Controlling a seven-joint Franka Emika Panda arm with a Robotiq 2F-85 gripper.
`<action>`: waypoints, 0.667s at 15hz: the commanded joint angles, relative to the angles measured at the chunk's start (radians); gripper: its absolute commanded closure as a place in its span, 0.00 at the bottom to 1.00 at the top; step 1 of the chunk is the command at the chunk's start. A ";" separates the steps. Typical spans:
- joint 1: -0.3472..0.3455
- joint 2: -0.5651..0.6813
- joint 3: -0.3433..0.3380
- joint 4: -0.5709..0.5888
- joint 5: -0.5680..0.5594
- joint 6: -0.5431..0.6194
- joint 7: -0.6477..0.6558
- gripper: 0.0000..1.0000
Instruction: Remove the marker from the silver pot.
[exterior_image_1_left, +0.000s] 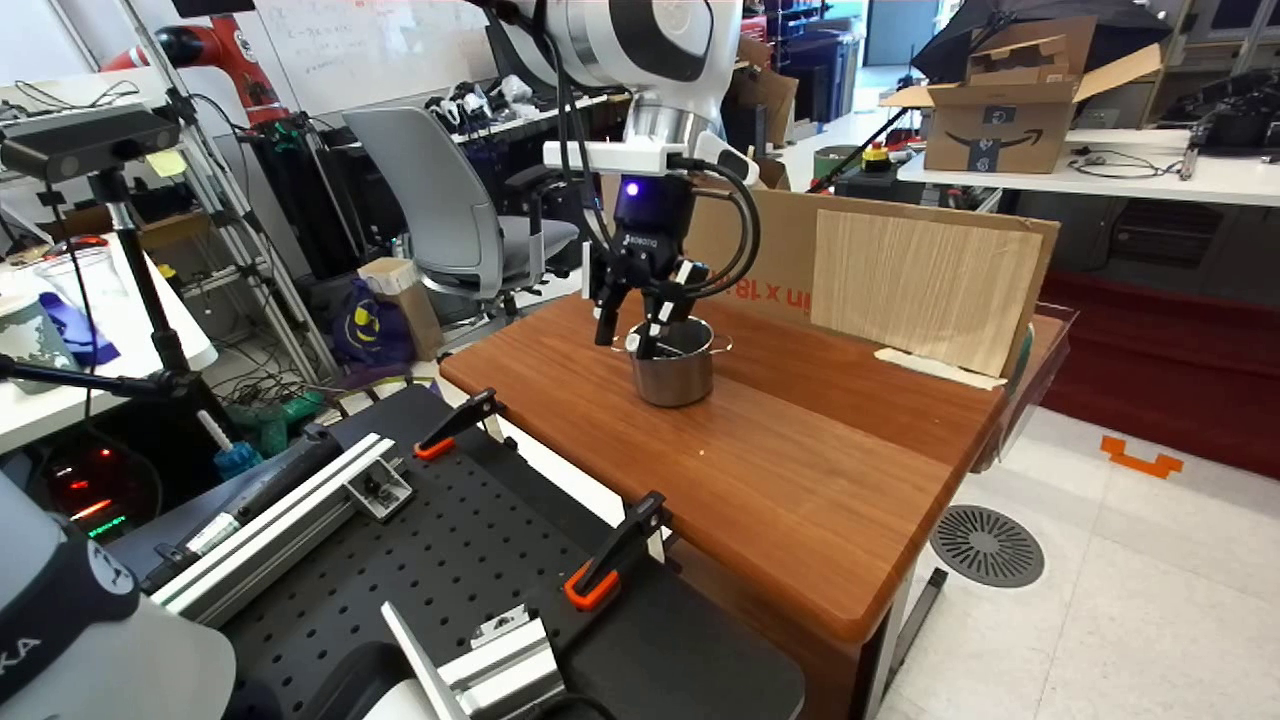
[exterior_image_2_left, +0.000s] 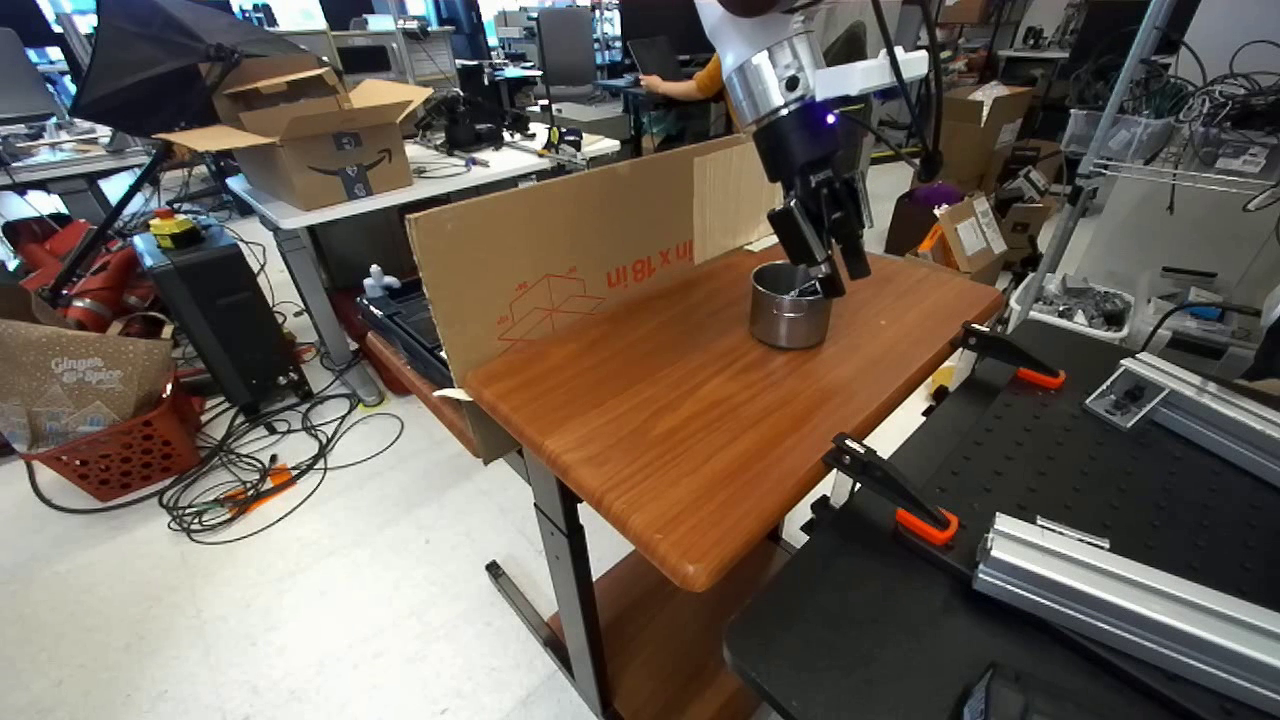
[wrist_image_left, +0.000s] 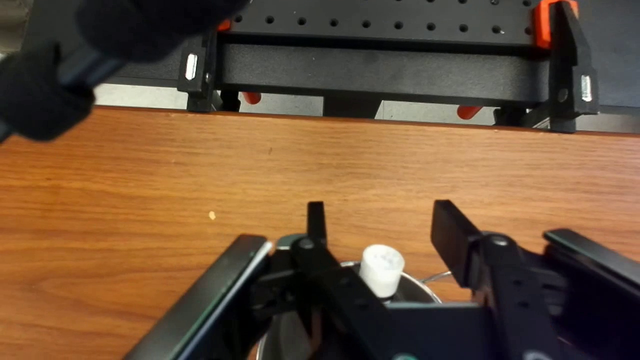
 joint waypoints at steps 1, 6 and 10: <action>0.007 0.024 -0.001 0.041 -0.015 -0.053 0.015 0.73; 0.006 0.028 -0.001 0.050 -0.018 -0.067 0.011 1.00; 0.009 0.029 -0.003 0.050 -0.029 -0.066 0.015 0.73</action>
